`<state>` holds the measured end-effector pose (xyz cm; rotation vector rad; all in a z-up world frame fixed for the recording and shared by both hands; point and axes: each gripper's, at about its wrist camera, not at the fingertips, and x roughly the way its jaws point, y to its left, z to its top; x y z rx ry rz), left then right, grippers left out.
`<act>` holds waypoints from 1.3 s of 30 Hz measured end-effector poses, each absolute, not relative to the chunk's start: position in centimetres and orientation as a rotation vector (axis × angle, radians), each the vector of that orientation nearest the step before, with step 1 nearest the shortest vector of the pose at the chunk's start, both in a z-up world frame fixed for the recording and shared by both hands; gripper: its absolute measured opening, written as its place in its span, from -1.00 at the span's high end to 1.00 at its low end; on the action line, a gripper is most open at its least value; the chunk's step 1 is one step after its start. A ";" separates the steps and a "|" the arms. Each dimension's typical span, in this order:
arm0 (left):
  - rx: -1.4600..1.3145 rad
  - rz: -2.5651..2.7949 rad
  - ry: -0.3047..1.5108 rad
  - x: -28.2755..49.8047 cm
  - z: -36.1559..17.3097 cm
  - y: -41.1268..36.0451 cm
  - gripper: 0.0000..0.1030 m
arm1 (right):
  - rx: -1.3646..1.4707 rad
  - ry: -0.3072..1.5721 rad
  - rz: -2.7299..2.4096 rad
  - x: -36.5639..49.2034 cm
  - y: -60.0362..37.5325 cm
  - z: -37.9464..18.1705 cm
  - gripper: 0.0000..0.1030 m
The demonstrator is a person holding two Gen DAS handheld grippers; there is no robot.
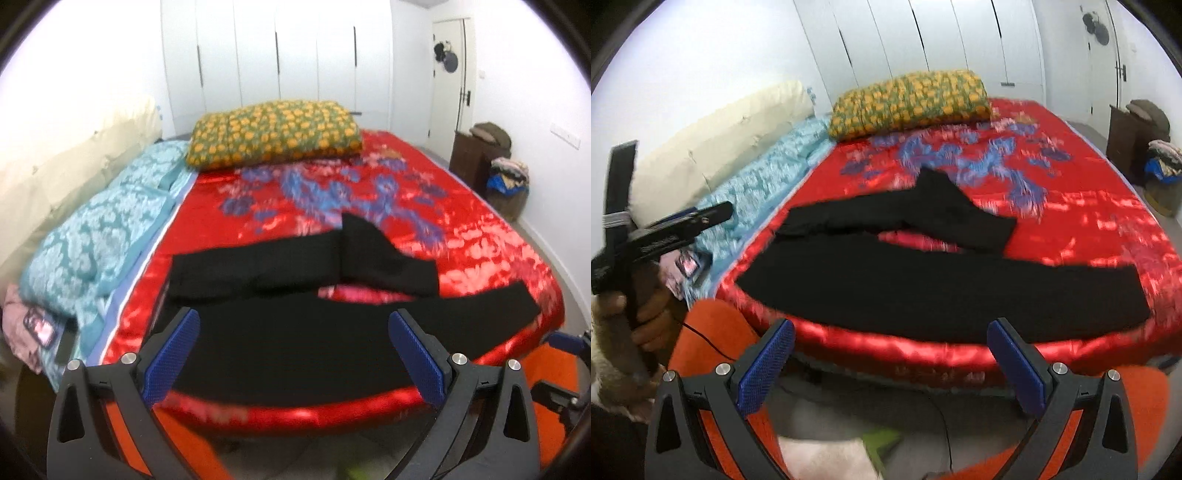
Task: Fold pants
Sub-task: 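Reach the right tool to the bent pant leg end and close on it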
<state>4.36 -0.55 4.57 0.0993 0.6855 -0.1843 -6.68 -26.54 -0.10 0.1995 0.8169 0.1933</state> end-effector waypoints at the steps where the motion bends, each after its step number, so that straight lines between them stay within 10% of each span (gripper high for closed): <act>1: 0.077 -0.188 0.681 5.1 4.8 -0.7 -0.99 | 0.213 0.787 0.204 -5.8 -27.1 0.5 -0.99; 10: 0.037 -0.226 0.859 7.0 -0.7 -2.0 -0.98 | 0.274 0.840 0.172 9.1 -37.9 -4.4 -0.98; 18: 0.061 -0.131 0.983 9.1 -4.6 -1.2 -0.98 | 0.768 1.055 0.120 23.1 -47.9 -17.9 -0.39; 32: 0.054 -0.119 1.111 12.0 -8.4 -1.8 -0.98 | 0.659 1.224 0.053 30.8 -48.2 -24.5 -0.07; 35: 0.062 -0.121 1.122 12.0 -8.9 -2.1 -0.98 | 0.620 1.250 0.058 31.0 -48.1 -24.6 0.55; 39: 0.069 -0.115 1.134 12.2 -9.4 -2.1 -0.98 | 0.547 1.248 0.124 31.2 -47.7 -23.4 0.63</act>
